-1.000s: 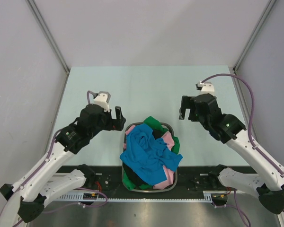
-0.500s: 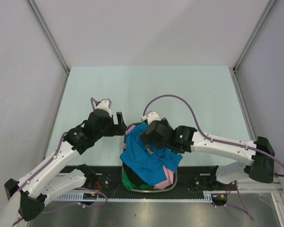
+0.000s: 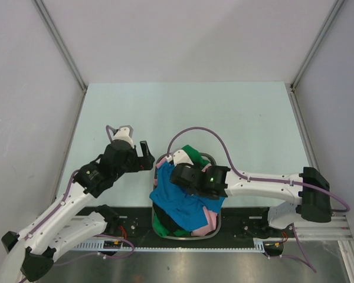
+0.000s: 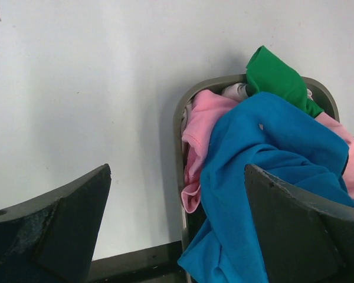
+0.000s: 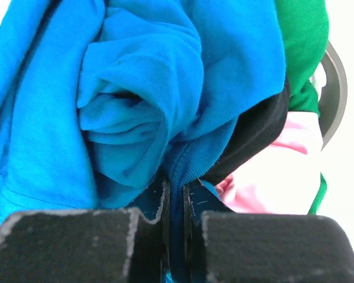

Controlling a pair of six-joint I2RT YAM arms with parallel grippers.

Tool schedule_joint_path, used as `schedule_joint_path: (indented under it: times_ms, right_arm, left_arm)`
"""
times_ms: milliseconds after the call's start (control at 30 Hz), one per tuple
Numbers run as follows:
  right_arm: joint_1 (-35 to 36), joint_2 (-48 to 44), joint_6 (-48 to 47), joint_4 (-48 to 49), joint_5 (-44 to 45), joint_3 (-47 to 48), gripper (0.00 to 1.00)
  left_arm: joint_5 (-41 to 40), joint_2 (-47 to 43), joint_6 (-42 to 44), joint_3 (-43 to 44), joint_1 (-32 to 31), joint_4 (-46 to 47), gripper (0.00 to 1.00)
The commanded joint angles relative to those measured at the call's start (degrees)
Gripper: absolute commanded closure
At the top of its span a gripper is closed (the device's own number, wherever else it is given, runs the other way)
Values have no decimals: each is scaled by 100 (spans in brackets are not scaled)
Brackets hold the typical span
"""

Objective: Fold and stack the t-shirts

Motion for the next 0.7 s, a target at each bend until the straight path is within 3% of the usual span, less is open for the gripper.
schedule_joint_path:
  times_ms: [0,267,400,500,633,667]
  right_arm:
    - [43,21,178,-201,690,397,100]
    - [-307,56,-593,-914,2466,2479,100]
    - [-1264,-40,-841,-1108,2564,3603,100]
    - [-2257,-198,-964,-1081,2538,3939,100]
    - [-3847,-418,-816,-1081,2065,3932,100]
    - [-4616,-471,-737,-1081,1836,3879,100]
  left_arm:
    - [-127,-61,-190,-28,10,-20,1]
    - [31,0,-173,52,19,94,1]
    - [206,9,-147,43,10,147,1]
    - [452,0,-50,60,10,235,1]
    - [795,114,99,209,1,332,1]
    - [874,149,143,332,-7,323,2]
